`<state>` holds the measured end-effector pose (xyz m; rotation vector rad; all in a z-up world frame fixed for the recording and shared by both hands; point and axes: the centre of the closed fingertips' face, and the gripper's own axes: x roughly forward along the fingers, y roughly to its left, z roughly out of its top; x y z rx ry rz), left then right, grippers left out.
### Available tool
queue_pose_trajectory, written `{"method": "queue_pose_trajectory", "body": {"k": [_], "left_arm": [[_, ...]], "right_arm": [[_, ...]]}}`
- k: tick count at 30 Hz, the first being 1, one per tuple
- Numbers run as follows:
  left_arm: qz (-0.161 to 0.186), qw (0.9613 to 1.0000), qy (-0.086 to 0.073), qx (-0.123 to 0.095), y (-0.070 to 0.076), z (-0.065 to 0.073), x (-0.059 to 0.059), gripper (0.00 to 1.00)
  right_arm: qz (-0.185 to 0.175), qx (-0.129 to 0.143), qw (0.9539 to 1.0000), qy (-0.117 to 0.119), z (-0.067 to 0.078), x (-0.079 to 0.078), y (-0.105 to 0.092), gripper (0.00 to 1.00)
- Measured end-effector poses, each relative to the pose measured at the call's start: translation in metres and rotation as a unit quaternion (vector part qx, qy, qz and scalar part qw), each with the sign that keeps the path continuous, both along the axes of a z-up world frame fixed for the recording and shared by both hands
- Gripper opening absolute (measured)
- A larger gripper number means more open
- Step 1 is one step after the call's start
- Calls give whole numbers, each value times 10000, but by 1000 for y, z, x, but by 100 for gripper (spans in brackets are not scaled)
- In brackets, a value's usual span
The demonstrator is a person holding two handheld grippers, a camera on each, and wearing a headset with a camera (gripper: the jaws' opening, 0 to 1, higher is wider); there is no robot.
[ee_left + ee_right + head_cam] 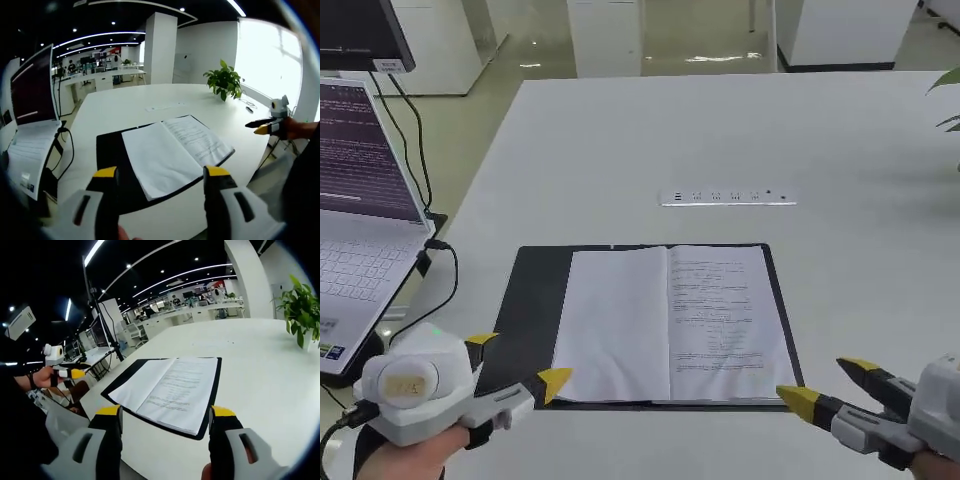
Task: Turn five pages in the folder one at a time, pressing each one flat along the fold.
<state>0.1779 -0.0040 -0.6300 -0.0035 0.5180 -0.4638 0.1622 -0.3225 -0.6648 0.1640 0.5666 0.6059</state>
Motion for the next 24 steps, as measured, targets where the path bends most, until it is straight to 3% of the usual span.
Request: {"method": "queue_pose_trajectory", "body": {"k": [4,11,15,24], "left_arm": [[-74,10000,58,-21,-6,-5,-4,69],[-143,9996,197,-117,-10,-12,-4,73],[-199,9993,308,-53,-13,-14,-4,75],[-338,9988,366,36,-22,-14,0,76]], "right_arm": [[-22,-29,10000,81,-4,-5,2,75],[-23,-56,9999,138,-7,-11,2,76],[-152,57,9998,85,-2,-11,-6,77],[-271,58,9996,91,-1,-8,-12,80]]}}
